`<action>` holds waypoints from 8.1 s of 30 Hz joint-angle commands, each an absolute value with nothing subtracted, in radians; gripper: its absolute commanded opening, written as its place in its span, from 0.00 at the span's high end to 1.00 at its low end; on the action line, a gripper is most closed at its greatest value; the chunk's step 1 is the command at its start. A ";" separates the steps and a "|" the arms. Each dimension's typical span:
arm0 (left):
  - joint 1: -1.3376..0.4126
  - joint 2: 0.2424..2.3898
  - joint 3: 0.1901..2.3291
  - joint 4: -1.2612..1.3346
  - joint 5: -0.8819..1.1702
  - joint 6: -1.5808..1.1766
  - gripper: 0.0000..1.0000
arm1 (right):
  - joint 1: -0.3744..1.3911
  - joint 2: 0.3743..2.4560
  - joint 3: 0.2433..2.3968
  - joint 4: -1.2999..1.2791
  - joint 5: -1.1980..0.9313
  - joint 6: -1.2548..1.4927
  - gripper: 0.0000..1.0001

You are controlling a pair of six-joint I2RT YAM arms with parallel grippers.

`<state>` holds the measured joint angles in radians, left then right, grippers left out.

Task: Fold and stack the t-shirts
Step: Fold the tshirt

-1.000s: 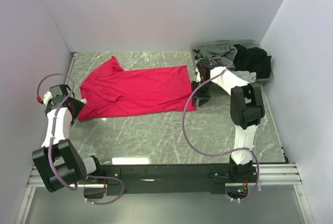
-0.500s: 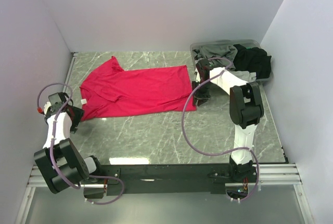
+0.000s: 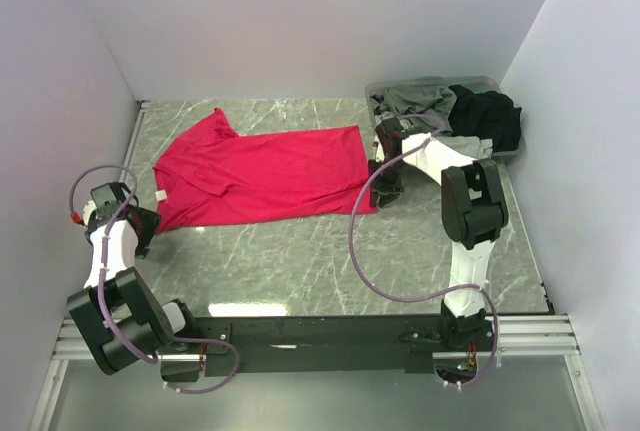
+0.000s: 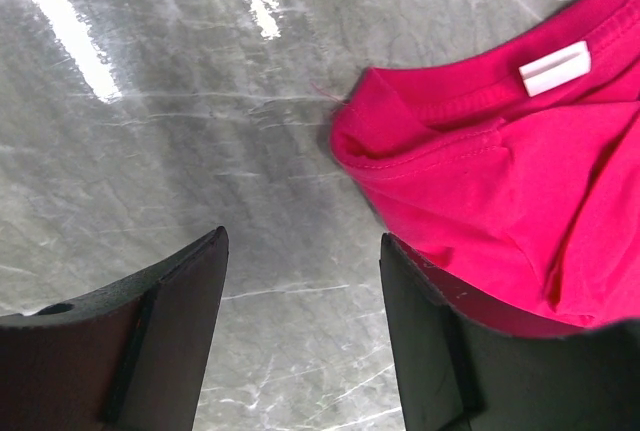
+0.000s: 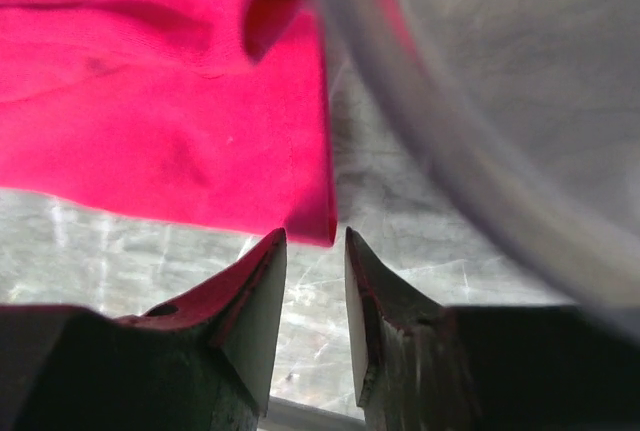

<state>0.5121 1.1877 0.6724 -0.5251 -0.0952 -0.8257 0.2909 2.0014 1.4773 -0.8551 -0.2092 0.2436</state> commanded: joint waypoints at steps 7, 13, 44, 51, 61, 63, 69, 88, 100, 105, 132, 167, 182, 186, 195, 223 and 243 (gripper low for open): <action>0.518 1.137 0.637 -0.449 -0.045 -0.819 0.33 | 0.316 1.990 1.391 -0.782 -0.215 0.267 0.62; 0.520 1.128 0.623 -0.440 -0.041 -0.822 0.33 | 0.324 1.991 1.373 -0.779 -0.207 0.273 0.62; 0.522 1.103 0.607 -0.462 -0.054 -0.802 0.33 | 0.390 1.816 1.264 -0.680 -0.127 0.261 0.53; 0.523 1.098 0.594 -0.448 -0.041 -0.805 0.33 | 0.400 1.790 1.247 -0.638 -0.114 0.255 0.52; 0.522 1.103 0.595 -0.440 -0.040 -0.802 0.33 | 0.408 1.848 1.259 -0.649 -0.043 0.264 0.56; 0.522 1.104 0.595 -0.436 -0.041 -0.802 0.33 | 0.413 1.855 1.255 -0.647 -0.048 0.262 0.58; 0.523 1.112 0.598 -0.425 -0.034 -0.801 0.33 | 0.420 1.871 1.252 -0.632 -0.052 0.258 0.70; 0.523 1.143 0.571 -0.357 -0.069 -0.810 0.35 | 0.437 1.838 1.187 -0.690 0.038 0.282 1.00; 0.526 1.224 0.541 -0.265 -0.060 -0.795 0.39 | 0.437 1.829 1.169 -0.686 0.041 0.285 1.00; 0.526 1.275 0.568 -0.224 -0.069 -0.793 0.40 | 0.436 1.833 1.172 -0.687 0.040 0.282 1.00; 0.528 1.425 0.664 -0.192 -0.109 -0.764 1.00 | 0.437 1.852 1.210 -0.771 0.054 0.275 1.00; 0.588 1.200 0.687 -0.511 -0.425 -0.790 0.84 | 0.526 1.778 1.157 -1.042 -0.022 0.267 0.96; 0.494 1.120 0.861 -0.600 -0.385 -0.871 0.27 | 0.525 1.678 1.357 -1.102 0.061 0.272 0.59; 0.318 1.051 0.848 -0.559 -0.382 -0.858 0.34 | 0.525 1.686 1.387 -1.014 -0.026 0.247 0.61; -0.032 1.095 0.756 -0.540 -0.304 -0.929 0.45 | 0.525 1.743 1.414 -0.911 -0.113 0.252 0.64; -0.112 1.341 0.680 -0.446 -0.288 -0.994 0.60 | 0.526 1.724 1.370 -0.879 -0.107 0.272 0.65; -0.146 1.462 0.828 -0.451 -0.336 -0.870 1.00 | 0.526 1.747 1.379 -0.891 -0.109 0.265 0.65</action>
<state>-0.1337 1.4406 0.7620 -0.4610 -0.3115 -0.9199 0.5278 1.7435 1.3666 -0.8974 -0.1169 0.2684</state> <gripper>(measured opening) 0.021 0.350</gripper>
